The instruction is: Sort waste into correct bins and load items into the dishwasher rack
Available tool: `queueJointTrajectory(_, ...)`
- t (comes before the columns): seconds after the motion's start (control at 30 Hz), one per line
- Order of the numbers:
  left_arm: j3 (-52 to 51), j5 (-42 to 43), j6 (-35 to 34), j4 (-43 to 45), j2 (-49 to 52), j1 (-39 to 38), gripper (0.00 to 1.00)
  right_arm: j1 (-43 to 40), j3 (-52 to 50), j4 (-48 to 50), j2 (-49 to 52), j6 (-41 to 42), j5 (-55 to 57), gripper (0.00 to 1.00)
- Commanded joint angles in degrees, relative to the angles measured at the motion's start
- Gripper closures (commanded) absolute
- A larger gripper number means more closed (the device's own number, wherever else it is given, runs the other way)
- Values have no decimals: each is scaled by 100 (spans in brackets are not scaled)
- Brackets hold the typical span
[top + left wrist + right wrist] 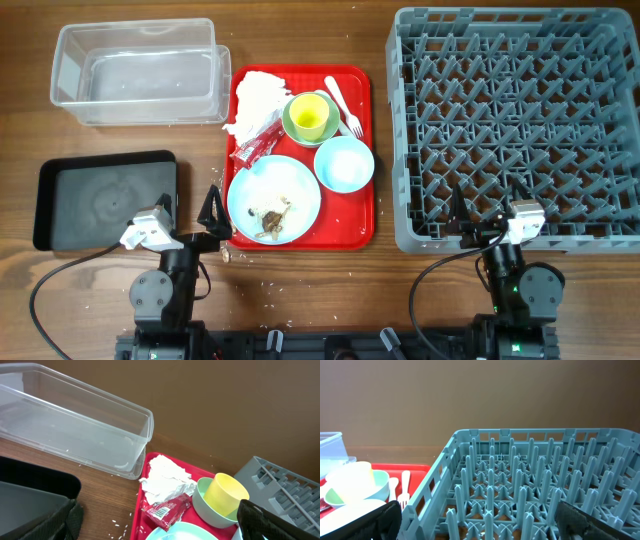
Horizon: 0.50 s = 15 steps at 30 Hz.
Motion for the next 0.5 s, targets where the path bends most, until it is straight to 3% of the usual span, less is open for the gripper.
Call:
queueJointTrajectory(0.0, -13, 90, 90, -39, 9, -37, 0, -24, -9, 15, 33, -52, 55, 0)
queueJointTrajectory(0.2, -15, 68, 83, 170, 9, -37, 0, -24, -9, 17, 33, -52, 55, 0)
queueJointTrajectory(0.47, -13, 656, -894, 621, 9, -42, 0, -24, -9, 17, 33, -52, 55, 0)
